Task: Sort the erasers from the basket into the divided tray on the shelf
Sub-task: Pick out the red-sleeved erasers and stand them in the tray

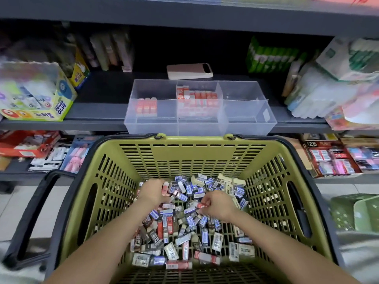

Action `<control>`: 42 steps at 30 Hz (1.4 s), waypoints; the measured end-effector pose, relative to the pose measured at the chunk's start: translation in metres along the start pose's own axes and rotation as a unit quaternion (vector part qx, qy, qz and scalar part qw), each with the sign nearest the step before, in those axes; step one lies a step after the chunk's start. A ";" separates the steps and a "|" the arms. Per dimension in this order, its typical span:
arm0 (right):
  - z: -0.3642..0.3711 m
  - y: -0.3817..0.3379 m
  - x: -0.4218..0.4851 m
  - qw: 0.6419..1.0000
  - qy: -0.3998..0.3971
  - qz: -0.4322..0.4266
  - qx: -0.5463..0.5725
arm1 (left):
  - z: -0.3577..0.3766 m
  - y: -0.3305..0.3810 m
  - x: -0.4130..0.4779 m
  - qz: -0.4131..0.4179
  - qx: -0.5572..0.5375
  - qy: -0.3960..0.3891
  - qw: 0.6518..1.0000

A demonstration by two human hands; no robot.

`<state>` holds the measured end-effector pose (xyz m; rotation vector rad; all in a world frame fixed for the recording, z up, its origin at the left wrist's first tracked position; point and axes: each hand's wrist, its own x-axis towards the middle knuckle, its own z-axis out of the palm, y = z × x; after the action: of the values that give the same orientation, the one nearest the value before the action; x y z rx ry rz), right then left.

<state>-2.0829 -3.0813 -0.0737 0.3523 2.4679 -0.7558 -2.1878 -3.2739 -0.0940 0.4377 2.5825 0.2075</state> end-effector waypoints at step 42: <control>0.061 -0.032 0.001 0.815 0.027 -0.482 -0.322 | -0.132 -0.037 -0.112 -0.006 -0.678 0.146 0.720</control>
<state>-2.0711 -3.1423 -0.1032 -1.2180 2.6741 -0.1721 -2.1725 -3.3557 0.0622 -0.2112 1.9237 2.0687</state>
